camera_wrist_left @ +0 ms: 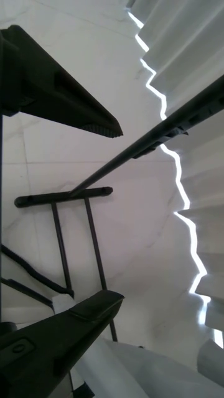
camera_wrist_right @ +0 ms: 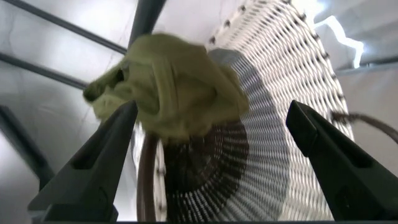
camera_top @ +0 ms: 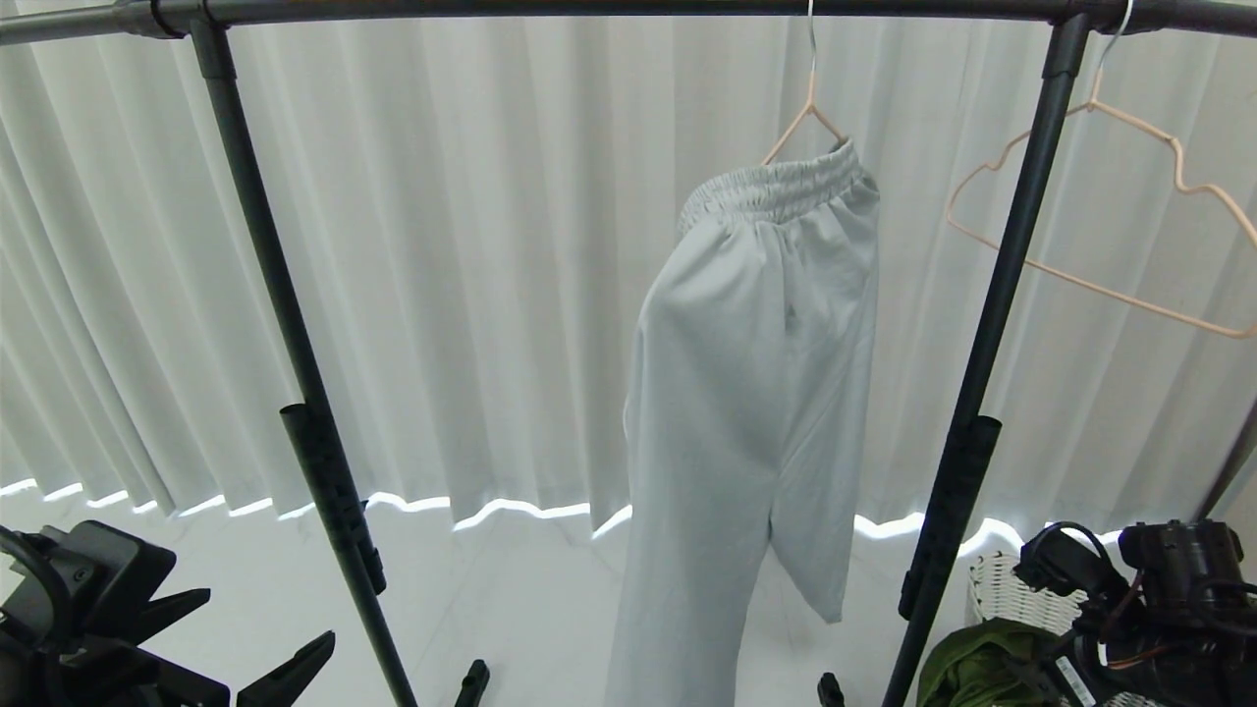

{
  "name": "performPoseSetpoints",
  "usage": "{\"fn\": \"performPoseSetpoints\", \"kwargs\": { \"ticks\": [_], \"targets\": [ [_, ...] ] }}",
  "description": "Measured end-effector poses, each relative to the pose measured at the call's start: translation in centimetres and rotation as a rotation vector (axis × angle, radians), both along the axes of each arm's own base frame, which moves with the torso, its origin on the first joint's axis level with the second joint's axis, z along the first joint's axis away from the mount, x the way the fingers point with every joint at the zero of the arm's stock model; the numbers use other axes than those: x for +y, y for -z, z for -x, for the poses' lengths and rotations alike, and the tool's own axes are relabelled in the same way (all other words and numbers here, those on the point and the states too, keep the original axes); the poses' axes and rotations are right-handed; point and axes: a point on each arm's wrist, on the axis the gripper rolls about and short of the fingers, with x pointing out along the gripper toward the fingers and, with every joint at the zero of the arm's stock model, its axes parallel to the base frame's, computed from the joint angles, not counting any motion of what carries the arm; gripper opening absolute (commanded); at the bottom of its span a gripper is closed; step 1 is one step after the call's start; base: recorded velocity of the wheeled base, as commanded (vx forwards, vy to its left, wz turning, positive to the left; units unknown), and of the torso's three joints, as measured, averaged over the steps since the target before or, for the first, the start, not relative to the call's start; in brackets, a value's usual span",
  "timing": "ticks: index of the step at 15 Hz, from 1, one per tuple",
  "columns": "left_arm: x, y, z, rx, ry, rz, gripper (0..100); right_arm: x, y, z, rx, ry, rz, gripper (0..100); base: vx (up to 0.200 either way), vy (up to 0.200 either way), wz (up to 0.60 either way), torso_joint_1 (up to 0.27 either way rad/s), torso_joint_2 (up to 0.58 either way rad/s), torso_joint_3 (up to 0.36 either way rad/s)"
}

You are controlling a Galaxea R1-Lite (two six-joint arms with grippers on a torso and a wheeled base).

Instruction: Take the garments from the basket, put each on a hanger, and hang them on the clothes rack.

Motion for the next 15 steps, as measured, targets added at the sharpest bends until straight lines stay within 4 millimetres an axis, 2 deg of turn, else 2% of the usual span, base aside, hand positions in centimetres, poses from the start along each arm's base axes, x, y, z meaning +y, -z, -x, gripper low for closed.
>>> {"fn": "performPoseSetpoints", "kwargs": {
  "ticks": [7, 8, 15],
  "targets": [
    [0.0, 0.2, 0.1, 0.005, 0.000, -0.001, 100, -0.2, 2.1, -2.0, 0.053, 0.041, 0.039, 100, 0.000, 0.000, 0.00, 0.000, 0.00, 0.000],
    [0.0, 0.2, 0.1, 0.005, 0.000, -0.001, 100, -0.1, 2.2, -2.1, 0.055, 0.041, 0.040, 0, 0.000, 0.000, 0.00, 0.000, 0.00, 0.000],
    [0.0, 0.2, 0.2, 0.006, 0.000, -0.001, 100, -0.1, 2.3, -2.2, 0.054, 0.053, 0.056, 0, 0.000, 0.000, 0.00, 0.000, 0.00, 0.000]
  ]
}}
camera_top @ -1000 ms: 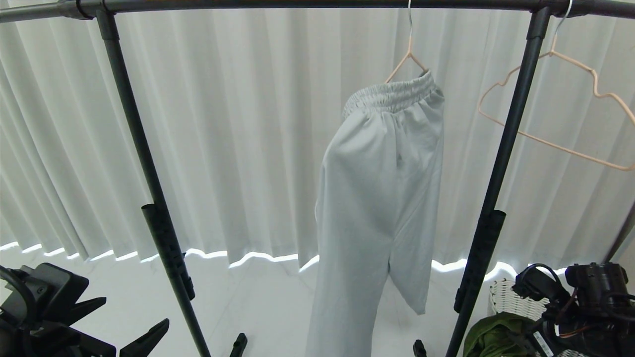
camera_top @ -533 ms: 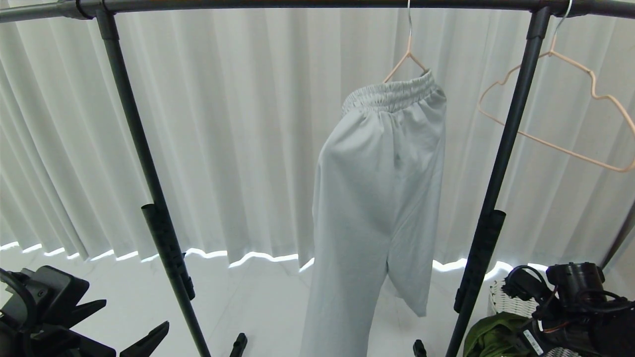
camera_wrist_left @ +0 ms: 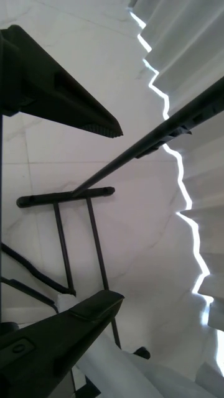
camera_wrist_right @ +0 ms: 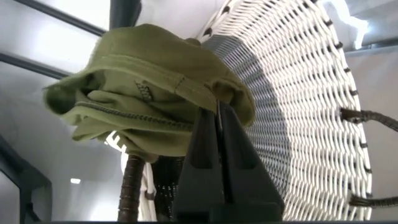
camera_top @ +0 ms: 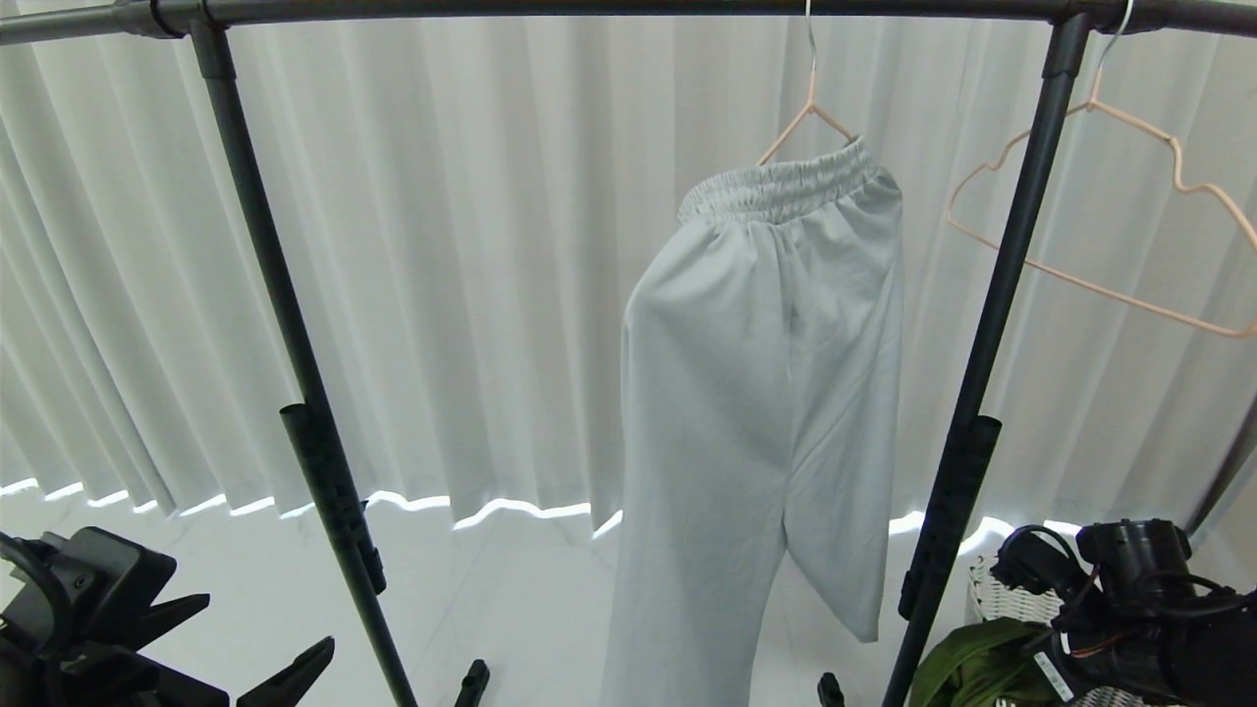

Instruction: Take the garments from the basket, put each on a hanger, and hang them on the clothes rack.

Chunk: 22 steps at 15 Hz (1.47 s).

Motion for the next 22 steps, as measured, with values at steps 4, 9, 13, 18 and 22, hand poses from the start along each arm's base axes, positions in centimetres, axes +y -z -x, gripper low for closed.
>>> {"fn": "performPoseSetpoints", "kwargs": {
  "ticks": [4, 9, 13, 18, 22],
  "targets": [
    [0.0, 0.1, 0.1, 0.001, 0.009, -0.016, 100, 0.4, -1.8, 0.4, -0.056, -0.019, 0.025, 0, 0.000, 0.000, 0.00, 0.000, 0.00, 0.000],
    [0.0, 0.3, 0.4, -0.003, 0.016, -0.031, 100, 2.1, -7.8, 0.8, -0.024, -0.086, 0.052, 0, 0.000, 0.000, 0.00, 0.000, 0.00, 0.000],
    [0.1, 0.5, 0.9, -0.011, 0.018, -0.031, 100, 3.1, -16.2, 2.0, -0.090, -0.135, 0.040, 0, 0.000, 0.000, 0.00, 0.000, 0.00, 0.000],
    [0.1, 0.4, 1.1, -0.029, 0.042, -0.078, 100, 3.5, -21.7, 4.9, -0.253, -0.184, 0.007, 0, -0.080, 0.000, 0.00, 0.002, 0.00, 0.001],
    [0.1, 0.4, 1.1, -0.033, 0.043, -0.079, 100, 4.1, -22.2, 6.6, -0.290, -0.239, -0.008, 0, -0.200, 0.000, 0.00, 0.000, 0.00, 0.000]
  ]
}}
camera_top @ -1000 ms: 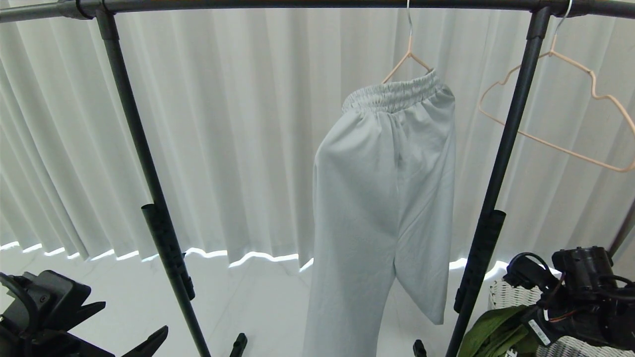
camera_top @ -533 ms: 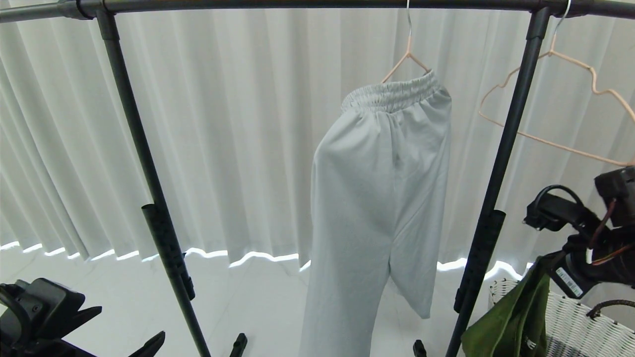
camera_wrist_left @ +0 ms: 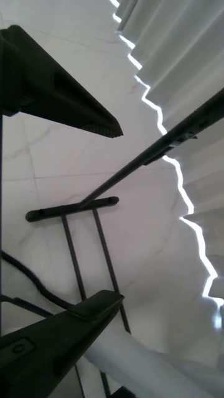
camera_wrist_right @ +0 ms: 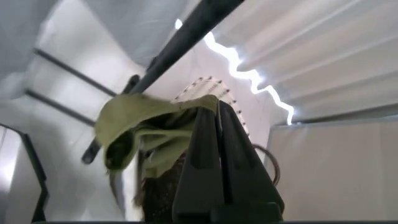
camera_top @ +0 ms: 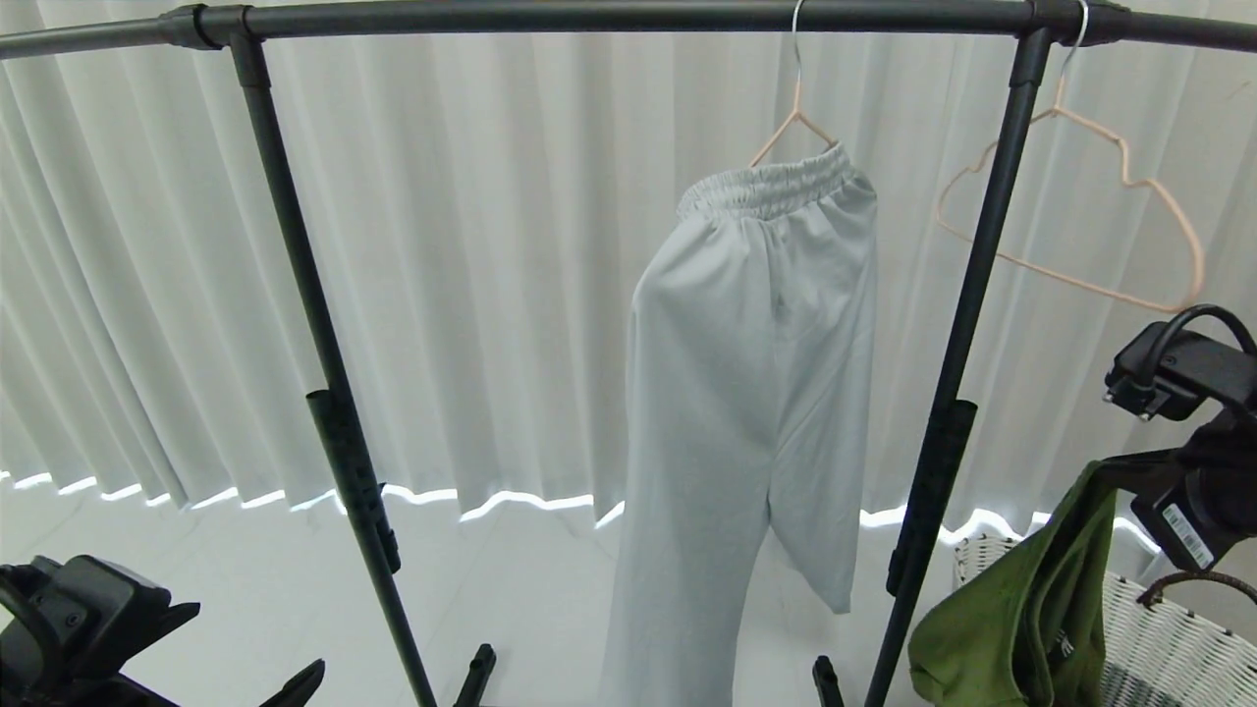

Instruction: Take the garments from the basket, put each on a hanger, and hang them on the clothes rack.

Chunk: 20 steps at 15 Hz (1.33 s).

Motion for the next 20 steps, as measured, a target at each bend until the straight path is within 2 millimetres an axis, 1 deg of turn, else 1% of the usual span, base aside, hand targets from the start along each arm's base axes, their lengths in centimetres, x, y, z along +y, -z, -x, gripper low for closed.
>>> {"fn": "performPoseSetpoints", "kwargs": {
  "ticks": [7, 12, 20],
  "targets": [
    [0.0, -0.1, 0.1, -0.008, 0.000, 0.001, 100, 0.3, 0.0, 0.9, -0.015, -0.036, -0.007, 0, -0.200, 0.000, 0.00, 0.002, 0.00, 0.002],
    [0.0, -0.1, 0.1, -0.009, 0.000, 0.000, 100, 0.6, -0.4, 1.1, -0.036, -0.054, -0.015, 0, 0.000, 0.000, 0.00, 0.000, 0.00, 0.000],
    [0.0, -0.1, 0.1, -0.006, -0.004, -0.003, 100, 1.4, -0.3, 1.3, -0.035, -0.100, -0.016, 0, 0.000, 0.200, 0.00, 0.002, 0.00, 0.001]
  ]
}}
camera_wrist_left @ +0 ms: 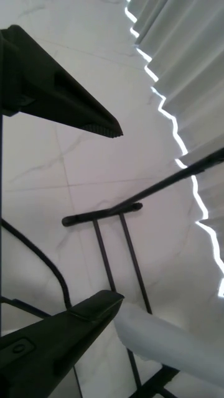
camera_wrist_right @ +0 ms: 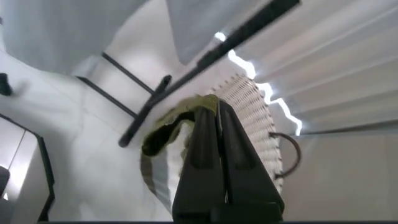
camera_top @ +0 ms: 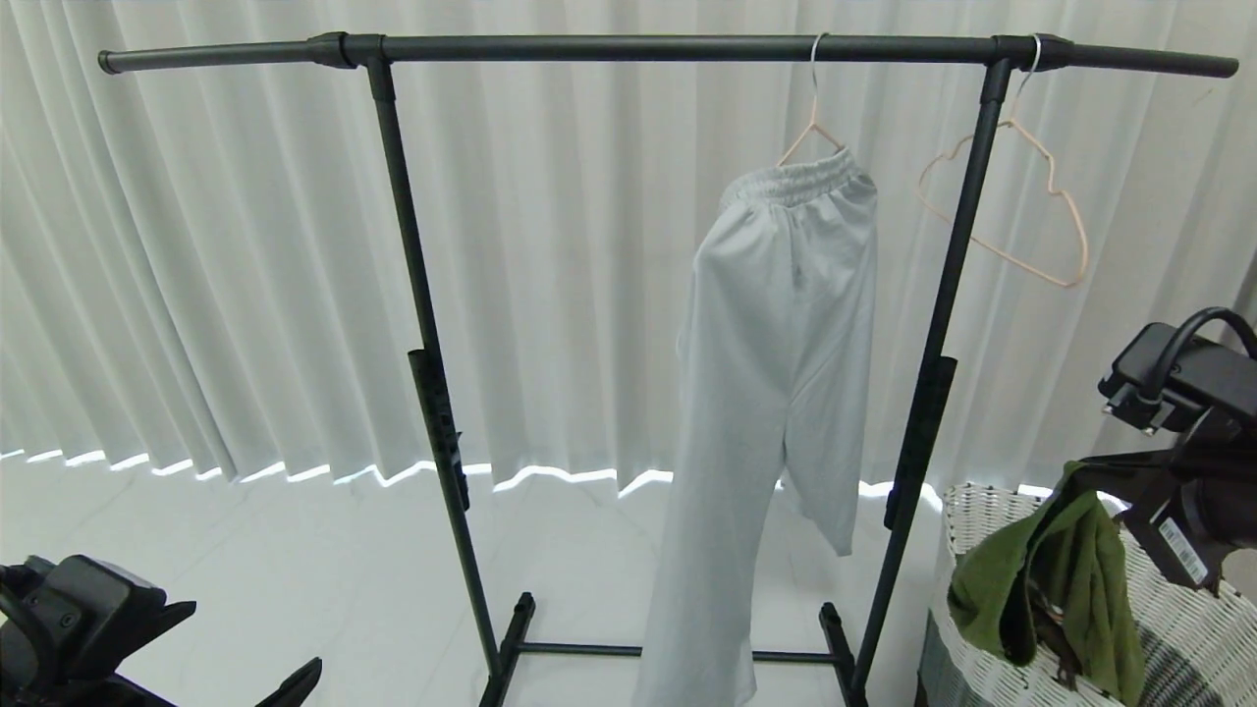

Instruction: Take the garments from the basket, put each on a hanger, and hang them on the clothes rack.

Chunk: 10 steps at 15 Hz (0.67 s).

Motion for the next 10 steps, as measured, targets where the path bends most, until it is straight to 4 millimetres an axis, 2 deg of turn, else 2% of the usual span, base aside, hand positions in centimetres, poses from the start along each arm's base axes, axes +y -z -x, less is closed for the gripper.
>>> {"fn": "performPoseSetpoints", "kwargs": {
  "ticks": [2, 6, 10],
  "targets": [
    [0.0, 0.0, 0.0, 0.002, 0.001, 0.000, 100, 0.3, -0.1, -0.1, -0.011, -0.012, -0.006, 0, 0.000, 0.200, 0.00, 0.002, 0.00, 0.005],
    [-0.2, 0.1, 0.0, 0.003, 0.021, 0.004, 100, 1.5, -0.9, -0.8, -0.037, -0.050, -0.031, 0, 0.000, 0.000, 0.00, 0.000, 0.00, 0.000],
    [-1.2, 0.3, 0.9, -0.005, 0.195, 0.033, 100, 4.8, -2.6, -1.6, -0.049, -0.098, -0.174, 0, 0.000, 0.000, 0.00, 0.000, 0.00, 0.000]
  ]
}}
